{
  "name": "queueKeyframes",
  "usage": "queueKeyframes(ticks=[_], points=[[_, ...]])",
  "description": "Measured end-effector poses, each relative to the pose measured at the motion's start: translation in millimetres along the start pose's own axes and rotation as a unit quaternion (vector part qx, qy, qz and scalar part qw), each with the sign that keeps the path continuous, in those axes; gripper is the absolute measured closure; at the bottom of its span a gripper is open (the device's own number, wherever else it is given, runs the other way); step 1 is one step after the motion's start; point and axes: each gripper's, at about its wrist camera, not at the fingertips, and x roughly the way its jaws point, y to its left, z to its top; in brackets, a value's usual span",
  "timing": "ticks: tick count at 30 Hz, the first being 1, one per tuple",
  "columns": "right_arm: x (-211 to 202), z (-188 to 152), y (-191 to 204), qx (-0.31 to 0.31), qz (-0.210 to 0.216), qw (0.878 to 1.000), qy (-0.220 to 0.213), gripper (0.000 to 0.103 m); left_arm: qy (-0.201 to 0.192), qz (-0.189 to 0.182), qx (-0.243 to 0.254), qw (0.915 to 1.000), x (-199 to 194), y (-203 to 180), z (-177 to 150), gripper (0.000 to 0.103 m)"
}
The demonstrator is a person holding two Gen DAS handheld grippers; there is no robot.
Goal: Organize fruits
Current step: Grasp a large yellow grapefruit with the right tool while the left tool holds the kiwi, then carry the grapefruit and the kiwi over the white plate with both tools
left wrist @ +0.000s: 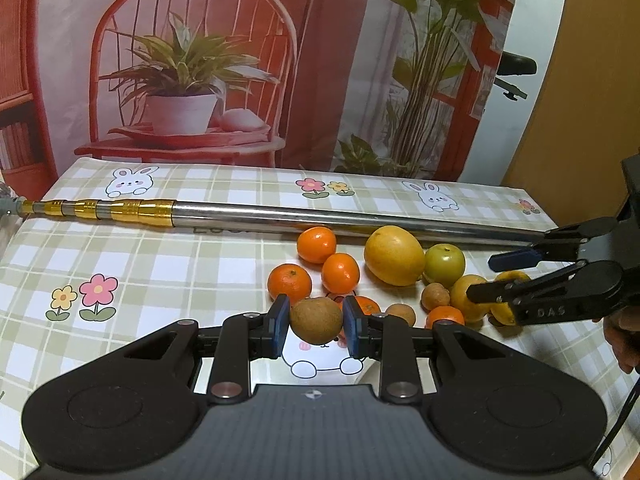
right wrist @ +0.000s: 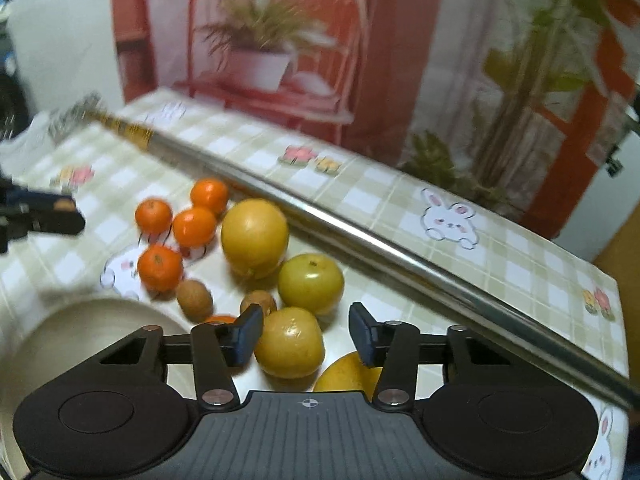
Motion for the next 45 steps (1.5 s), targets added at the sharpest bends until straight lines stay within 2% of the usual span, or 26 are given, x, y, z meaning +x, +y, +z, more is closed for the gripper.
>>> queueKeyframes(ticks=[9,16,22,36,45], points=[[11,-3,14,-0.051,0.024,0.997,0.044,0.06,0.002,-0.004,-0.001,1.0,1,1,-1,0.073],[15,-2,5,-0.046,0.034,0.997,0.054,0.06,0.007,-0.008,0.003,0.9999,1,-2,-3,0.073],[18,-4,13,-0.09,0.032,0.993,0.077,0.063,0.009,-0.009,0.006,0.9999,2,-4,-3,0.073],[28,-3,5,-0.041,0.038,0.996,0.069,0.063,0.01,-0.011,0.008,0.9999,0,-6,-4,0.073],[2,-13,4,0.027,0.055,0.998,0.027,0.063,0.003,-0.015,0.015,0.9998,-13,-13,-1,0.073]])
